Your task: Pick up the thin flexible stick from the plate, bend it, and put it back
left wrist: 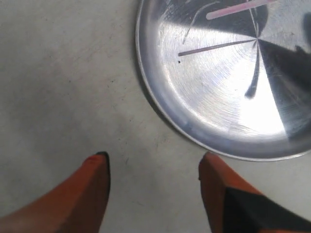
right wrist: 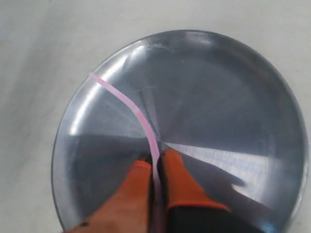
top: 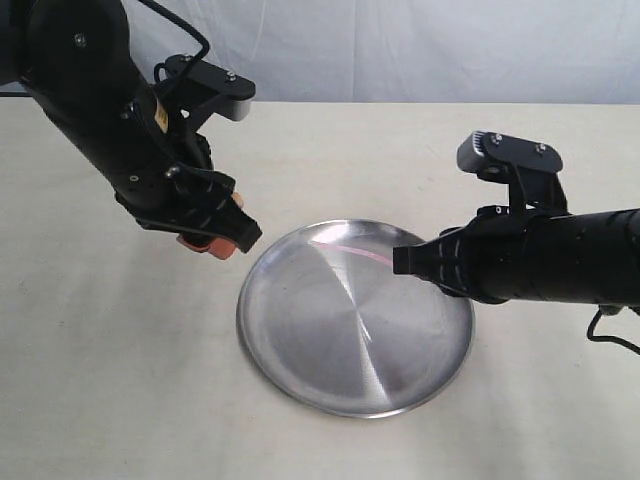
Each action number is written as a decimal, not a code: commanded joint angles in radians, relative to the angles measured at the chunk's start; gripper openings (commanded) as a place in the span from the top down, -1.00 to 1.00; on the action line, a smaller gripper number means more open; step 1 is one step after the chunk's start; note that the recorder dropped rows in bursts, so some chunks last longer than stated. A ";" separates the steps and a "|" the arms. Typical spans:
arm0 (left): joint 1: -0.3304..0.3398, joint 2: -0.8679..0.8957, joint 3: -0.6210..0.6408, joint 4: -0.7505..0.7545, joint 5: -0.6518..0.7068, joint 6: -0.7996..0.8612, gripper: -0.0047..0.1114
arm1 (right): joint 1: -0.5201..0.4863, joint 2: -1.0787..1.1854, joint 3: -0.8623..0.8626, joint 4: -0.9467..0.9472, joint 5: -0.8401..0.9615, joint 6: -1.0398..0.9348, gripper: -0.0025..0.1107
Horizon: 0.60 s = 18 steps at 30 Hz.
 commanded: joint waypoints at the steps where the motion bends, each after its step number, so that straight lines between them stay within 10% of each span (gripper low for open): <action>1: 0.001 -0.010 0.002 0.002 0.012 -0.008 -0.01 | -0.004 0.034 0.001 -0.020 -0.043 -0.020 0.97; 18: 0.001 -0.072 0.018 0.006 0.062 -0.008 -0.01 | -0.004 0.109 -0.049 -0.038 -0.037 -0.053 0.02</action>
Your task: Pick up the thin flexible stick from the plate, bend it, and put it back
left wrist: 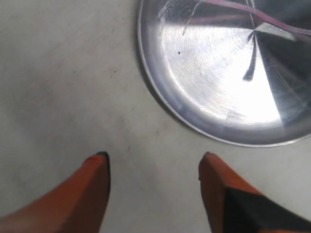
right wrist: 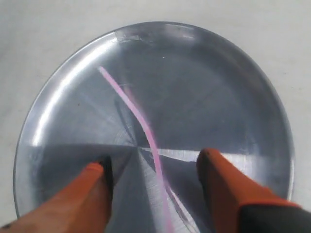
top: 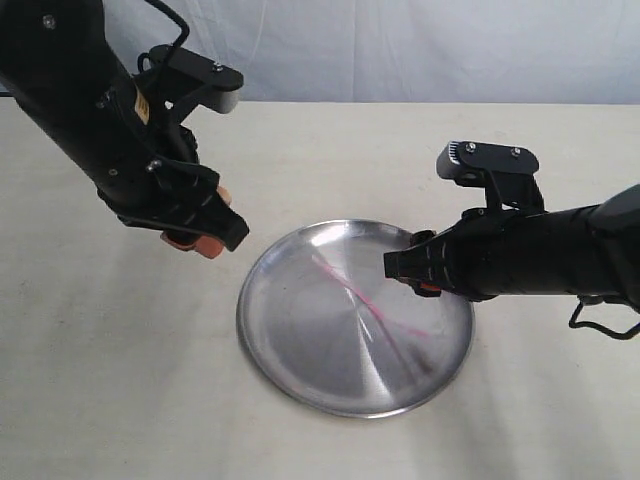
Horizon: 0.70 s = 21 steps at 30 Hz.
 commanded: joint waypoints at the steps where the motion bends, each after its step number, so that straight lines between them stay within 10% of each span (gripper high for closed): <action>1: 0.001 -0.034 0.029 0.002 0.009 -0.008 -0.01 | -0.004 -0.009 -0.005 -0.023 0.005 -0.009 0.04; 5: 0.001 -0.113 0.120 0.002 -0.046 -0.037 0.04 | -0.006 -0.115 -0.005 -0.032 0.005 -0.009 0.13; 8: 0.001 -0.245 0.206 0.000 -0.125 -0.103 0.57 | -0.006 -0.233 -0.005 -0.103 0.053 -0.002 0.99; 11: 0.001 -0.332 0.252 -0.018 -0.194 -0.123 0.92 | -0.006 -0.306 -0.005 -0.174 0.102 0.046 0.96; 21: 0.001 -0.630 0.490 -0.064 -0.565 -0.131 0.92 | -0.006 -0.495 -0.005 -1.038 0.330 0.883 0.97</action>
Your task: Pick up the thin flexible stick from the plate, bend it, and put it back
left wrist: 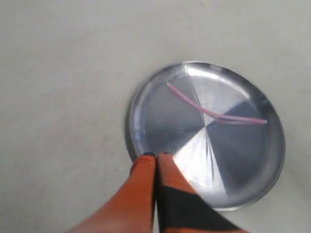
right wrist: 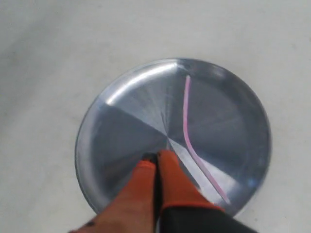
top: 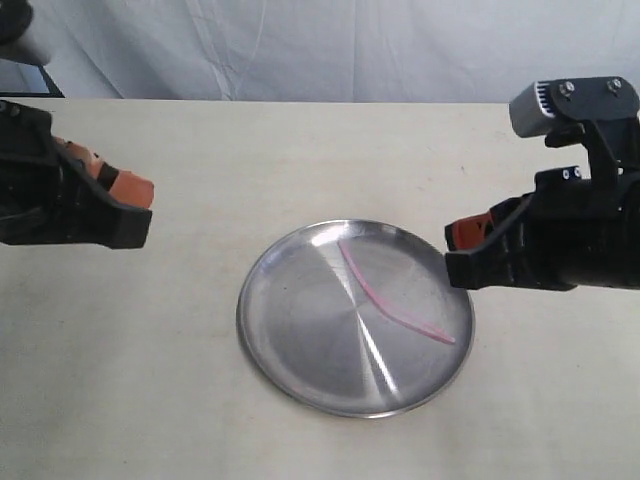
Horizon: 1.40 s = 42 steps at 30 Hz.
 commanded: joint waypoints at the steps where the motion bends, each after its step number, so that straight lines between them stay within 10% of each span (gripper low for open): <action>1: 0.001 -0.095 0.105 -0.016 -0.166 -0.008 0.92 | -0.006 -0.054 -0.003 -0.253 0.080 0.237 0.97; 16: 0.001 -0.223 0.432 -0.013 -0.554 -0.008 0.92 | -0.006 -0.165 0.117 -0.272 0.007 0.249 0.97; 42: 0.001 -0.223 0.459 0.008 -0.575 -0.006 0.92 | 0.006 -0.263 0.136 -0.234 -0.037 0.249 0.97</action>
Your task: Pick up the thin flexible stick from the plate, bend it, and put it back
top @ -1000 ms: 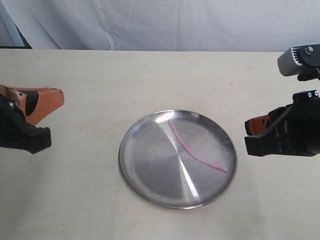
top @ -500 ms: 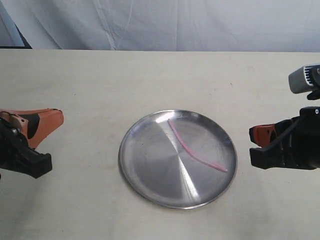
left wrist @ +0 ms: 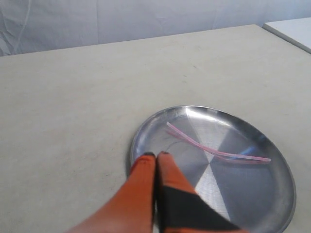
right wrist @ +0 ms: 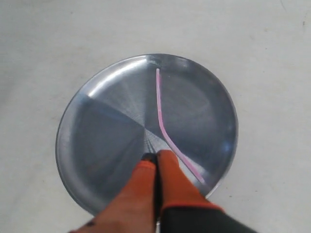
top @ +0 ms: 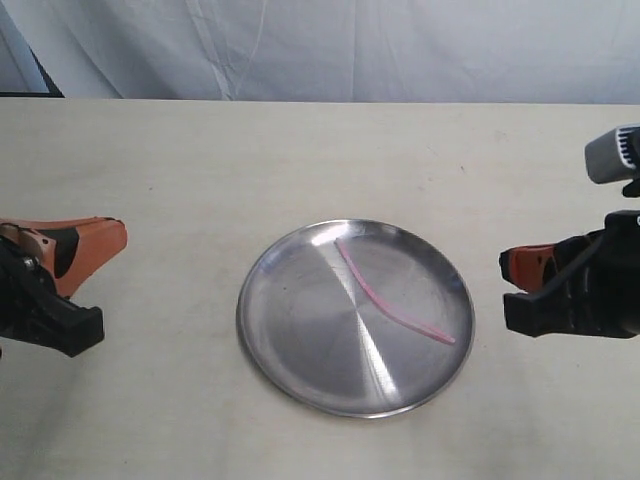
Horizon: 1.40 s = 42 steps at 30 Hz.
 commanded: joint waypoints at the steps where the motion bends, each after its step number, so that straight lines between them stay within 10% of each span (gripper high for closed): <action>1: 0.001 -0.007 0.006 0.004 -0.012 -0.004 0.92 | 0.004 -0.093 0.006 0.007 -0.014 -0.001 0.97; 16: 0.001 -0.007 0.006 0.004 -0.014 -0.002 0.92 | -0.299 -0.658 0.088 -0.116 0.097 -0.003 0.97; 42: 0.001 -0.007 0.006 0.006 -0.014 -0.002 0.92 | -0.302 -0.761 0.387 -0.226 -0.073 -0.001 0.97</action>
